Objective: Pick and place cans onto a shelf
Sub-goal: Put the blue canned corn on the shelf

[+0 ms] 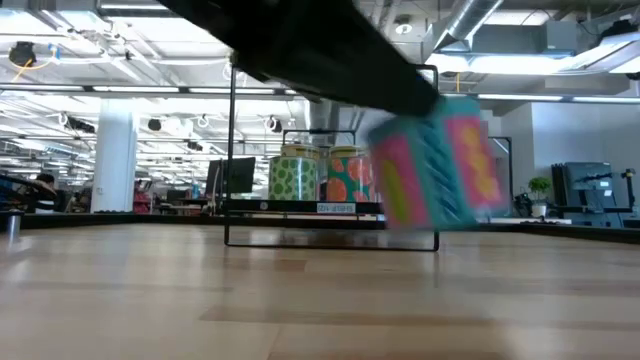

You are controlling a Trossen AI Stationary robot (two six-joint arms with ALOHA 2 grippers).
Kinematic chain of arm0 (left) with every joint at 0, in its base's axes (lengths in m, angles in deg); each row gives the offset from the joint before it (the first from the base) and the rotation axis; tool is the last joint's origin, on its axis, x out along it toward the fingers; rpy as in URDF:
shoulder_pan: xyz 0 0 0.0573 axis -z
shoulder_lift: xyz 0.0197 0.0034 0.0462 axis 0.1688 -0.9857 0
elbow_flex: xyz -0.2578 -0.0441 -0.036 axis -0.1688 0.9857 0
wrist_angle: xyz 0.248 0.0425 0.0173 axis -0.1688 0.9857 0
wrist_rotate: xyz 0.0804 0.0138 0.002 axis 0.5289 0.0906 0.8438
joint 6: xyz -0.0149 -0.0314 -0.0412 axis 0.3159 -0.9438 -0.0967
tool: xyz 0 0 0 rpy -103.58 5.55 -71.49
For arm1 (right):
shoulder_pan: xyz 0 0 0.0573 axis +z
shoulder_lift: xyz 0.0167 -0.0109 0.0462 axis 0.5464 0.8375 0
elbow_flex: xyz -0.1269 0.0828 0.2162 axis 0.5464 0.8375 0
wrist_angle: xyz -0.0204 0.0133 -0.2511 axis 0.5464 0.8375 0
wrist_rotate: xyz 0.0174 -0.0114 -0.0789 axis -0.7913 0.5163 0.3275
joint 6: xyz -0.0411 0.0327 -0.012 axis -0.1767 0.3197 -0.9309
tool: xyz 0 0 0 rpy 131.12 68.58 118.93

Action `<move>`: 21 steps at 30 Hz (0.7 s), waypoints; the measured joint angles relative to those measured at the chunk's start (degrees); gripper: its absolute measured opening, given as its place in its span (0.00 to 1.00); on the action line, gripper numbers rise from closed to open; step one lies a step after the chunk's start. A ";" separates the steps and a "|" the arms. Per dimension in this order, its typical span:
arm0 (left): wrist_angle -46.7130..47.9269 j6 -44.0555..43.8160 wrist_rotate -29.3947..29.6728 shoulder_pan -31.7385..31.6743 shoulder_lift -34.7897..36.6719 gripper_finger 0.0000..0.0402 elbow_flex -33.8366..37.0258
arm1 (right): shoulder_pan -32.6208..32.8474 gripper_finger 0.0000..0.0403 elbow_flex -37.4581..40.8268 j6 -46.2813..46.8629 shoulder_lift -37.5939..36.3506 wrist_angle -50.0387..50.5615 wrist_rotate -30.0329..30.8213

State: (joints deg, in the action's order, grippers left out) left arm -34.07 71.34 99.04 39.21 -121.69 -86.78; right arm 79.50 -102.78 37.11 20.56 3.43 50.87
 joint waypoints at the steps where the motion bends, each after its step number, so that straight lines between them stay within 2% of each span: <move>1: 1.69 0.04 -0.06 -0.02 -1.74 0.00 -2.36 | 0.42 0.03 0.00 0.47 -0.20 0.21 0.36; 5: 7.86 -0.82 0.53 -0.53 -6.51 0.00 -9.76 | 1.99 0.03 0.00 0.66 -0.41 0.66 1.70; 9: 11.87 -4.02 0.80 -1.34 -9.04 0.00 -13.59 | 3.28 0.03 0.04 0.66 -0.20 0.75 2.61; 15: 13.34 -8.95 -0.16 -2.65 -9.13 0.01 -13.87 | 3.52 0.03 0.04 0.61 -0.14 1.03 2.61; 21: 14.84 -8.65 -2.83 -2.99 -8.89 0.09 -13.79 | 3.49 0.04 0.04 0.63 -0.14 1.14 2.58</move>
State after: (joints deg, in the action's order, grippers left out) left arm -19.23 62.68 96.21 36.22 -130.58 -100.57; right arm 82.99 -102.73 37.74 20.42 4.57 53.45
